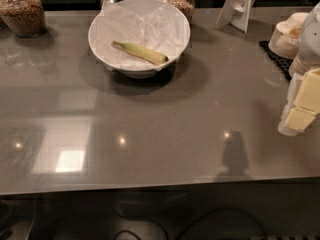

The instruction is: Pick banana from white bowl

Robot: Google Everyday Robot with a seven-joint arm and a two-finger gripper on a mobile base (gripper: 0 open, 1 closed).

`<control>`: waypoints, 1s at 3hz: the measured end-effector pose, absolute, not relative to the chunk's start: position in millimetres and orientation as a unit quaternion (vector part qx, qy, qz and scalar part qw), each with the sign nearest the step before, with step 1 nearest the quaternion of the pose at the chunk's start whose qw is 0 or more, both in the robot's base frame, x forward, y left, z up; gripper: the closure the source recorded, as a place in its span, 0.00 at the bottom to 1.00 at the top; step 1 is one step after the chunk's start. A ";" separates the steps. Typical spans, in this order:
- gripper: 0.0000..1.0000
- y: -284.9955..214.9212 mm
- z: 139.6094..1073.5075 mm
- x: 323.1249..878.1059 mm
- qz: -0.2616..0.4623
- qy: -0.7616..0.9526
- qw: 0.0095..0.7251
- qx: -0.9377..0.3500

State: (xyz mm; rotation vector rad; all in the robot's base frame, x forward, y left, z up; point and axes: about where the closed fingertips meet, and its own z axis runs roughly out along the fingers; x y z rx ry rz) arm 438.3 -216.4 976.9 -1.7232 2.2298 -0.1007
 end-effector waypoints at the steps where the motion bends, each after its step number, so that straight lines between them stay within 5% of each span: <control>1: 0.00 -215.7 977.6 439.4 -0.036 0.780 0.163 -0.603; 3: 0.00 -159.6 985.2 531.3 -0.008 0.757 0.287 -0.588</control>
Offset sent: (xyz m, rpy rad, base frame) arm 0.0998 0.0520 0.0070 0.2412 -0.1870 0.0213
